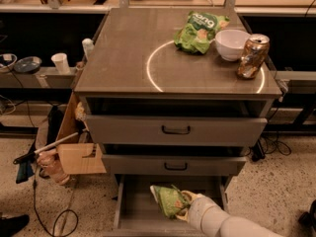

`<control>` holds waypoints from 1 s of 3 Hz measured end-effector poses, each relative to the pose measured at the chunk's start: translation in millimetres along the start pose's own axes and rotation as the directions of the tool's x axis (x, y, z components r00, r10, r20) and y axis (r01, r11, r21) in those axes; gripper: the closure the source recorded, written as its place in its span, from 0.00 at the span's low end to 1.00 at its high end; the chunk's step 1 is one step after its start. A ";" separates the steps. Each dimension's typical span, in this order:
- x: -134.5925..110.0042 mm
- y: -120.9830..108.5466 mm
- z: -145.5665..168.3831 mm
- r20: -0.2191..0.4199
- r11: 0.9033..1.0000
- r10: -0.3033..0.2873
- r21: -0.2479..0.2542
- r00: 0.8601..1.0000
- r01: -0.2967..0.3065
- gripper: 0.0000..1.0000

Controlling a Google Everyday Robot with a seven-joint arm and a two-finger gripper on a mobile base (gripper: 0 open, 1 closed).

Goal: Place green jalapeno chip bag into bottom drawer

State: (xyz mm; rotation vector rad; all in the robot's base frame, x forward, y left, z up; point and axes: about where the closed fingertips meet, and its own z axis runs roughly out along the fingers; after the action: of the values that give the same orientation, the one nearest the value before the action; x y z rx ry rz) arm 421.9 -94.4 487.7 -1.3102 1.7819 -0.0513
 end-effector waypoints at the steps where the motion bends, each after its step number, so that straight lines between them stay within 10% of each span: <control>1: 2.6 -12.0 -2.5 -0.015 1.000 -0.002 0.031 1.000 0.003 1.00; 3: 7.4 -16.6 5.4 -0.023 0.998 0.004 0.064 1.000 -0.002 1.00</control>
Offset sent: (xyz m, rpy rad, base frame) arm 0.0093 -0.0118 0.0053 -0.0209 -0.0243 -0.0397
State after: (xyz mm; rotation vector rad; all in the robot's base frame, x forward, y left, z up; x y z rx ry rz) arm 437.5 -105.1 488.1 -1.2659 1.7874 -0.1215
